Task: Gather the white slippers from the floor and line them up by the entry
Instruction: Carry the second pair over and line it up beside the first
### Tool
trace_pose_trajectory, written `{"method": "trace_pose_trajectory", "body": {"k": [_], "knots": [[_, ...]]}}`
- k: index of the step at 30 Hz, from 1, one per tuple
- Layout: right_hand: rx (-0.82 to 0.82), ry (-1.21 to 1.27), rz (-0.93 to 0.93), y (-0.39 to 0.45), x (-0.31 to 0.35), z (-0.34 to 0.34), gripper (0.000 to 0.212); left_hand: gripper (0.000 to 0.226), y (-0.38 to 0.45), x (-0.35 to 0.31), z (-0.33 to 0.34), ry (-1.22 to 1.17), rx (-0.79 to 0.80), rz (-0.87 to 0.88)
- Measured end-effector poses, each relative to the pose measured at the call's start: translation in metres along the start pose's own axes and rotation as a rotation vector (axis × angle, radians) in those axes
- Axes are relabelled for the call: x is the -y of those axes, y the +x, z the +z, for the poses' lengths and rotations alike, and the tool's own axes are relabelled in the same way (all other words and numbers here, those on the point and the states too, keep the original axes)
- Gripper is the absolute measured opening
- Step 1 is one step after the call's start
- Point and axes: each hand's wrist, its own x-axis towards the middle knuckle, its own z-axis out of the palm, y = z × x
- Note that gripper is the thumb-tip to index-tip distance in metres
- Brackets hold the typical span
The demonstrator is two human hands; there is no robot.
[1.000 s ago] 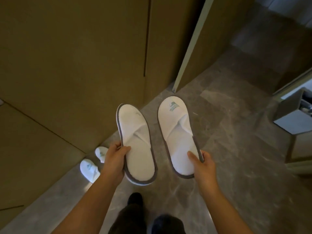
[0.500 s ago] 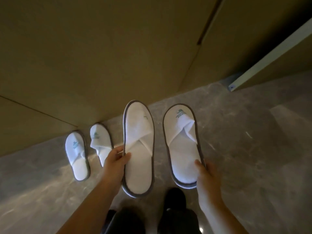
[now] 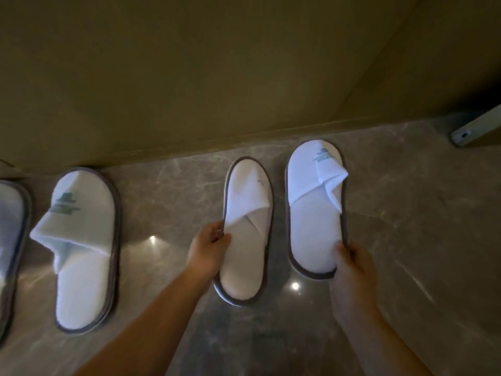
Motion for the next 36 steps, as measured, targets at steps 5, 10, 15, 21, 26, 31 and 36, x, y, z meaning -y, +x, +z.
{"method": "trace_pose_trajectory", "body": {"k": [5,10,15,21,26,31,36], "knots": [[0.090,0.075,0.040,0.005,-0.002,0.008,0.014,0.046,0.002,-0.017,0.017,0.163,0.103,0.018],[0.294,0.169,0.106,-0.018,0.006,0.024,0.016,0.037,-0.030,-0.059,0.002,0.054,0.286,0.027],[0.559,0.131,0.073,-0.037,0.016,0.064,0.018,0.034,-0.028,-0.067,-0.036,-0.125,0.149,0.027],[0.483,-0.432,-0.143,-0.040,-0.007,0.093,0.029,0.034,-0.025,-0.017,-0.091,0.004,-0.053,-0.018],[0.329,-0.701,-0.227,-0.033,-0.041,0.110,0.062,0.037,-0.005,0.022,-0.104,0.125,-0.123,-0.074],[0.363,-0.956,-0.346,-0.037,-0.063,0.119,0.070,0.070,0.007,0.033,-0.102,0.394,-0.127,-0.089],[0.371,-1.145,-0.391,-0.029,-0.076,0.115,0.077,0.100,-0.001,0.054,-0.111,1.110,0.094,0.270]]}}
